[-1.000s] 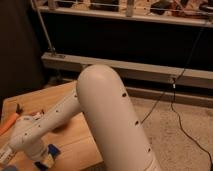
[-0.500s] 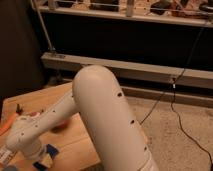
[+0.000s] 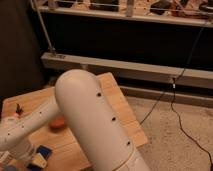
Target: Wipe the white sponge on the table
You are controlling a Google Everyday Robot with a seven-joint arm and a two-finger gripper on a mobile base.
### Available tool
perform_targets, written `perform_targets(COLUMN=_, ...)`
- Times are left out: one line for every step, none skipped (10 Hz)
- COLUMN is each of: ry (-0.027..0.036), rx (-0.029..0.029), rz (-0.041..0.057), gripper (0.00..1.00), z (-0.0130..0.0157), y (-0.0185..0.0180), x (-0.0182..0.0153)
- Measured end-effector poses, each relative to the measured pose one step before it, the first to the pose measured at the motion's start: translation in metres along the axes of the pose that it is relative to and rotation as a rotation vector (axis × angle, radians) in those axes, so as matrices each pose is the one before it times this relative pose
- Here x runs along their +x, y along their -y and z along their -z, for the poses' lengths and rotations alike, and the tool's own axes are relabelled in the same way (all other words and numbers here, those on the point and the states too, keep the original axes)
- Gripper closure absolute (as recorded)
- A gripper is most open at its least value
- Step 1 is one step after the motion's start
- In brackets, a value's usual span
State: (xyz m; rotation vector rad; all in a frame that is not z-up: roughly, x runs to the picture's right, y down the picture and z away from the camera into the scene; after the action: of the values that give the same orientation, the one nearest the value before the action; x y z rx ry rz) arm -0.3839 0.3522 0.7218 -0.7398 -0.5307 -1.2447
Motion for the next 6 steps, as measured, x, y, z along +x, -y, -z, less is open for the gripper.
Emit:
perform_targets(ry=-0.01474, rx=0.00144, rz=0.0117, gripper=0.63, z=0.00411, y=0.01002, x=0.00741)
perform_targets(ry=-0.02181, rx=-0.00381, rz=-0.00168, gripper=0.63, z=0.00583, y=0.00491, x=0.01436)
perform_targets(ry=-0.02107, rx=-0.00512, rz=-0.00797, gripper=0.63, z=0.00419, y=0.00104, x=0.01465)
perform_targets(ry=-0.00832, rx=-0.01233, rz=-0.01114, gripper=0.63, z=0.00212, y=-0.00191, x=0.00941)
perform_targets(ry=-0.00429, rx=-0.01596, rz=-0.00996, gripper=0.63, z=-0.00151, y=-0.00322, x=0.00717)
perform_targets(ry=0.00353, rx=-0.00948, rz=-0.01019, gripper=0.63, z=-0.00135, y=-0.00284, x=0.0033)
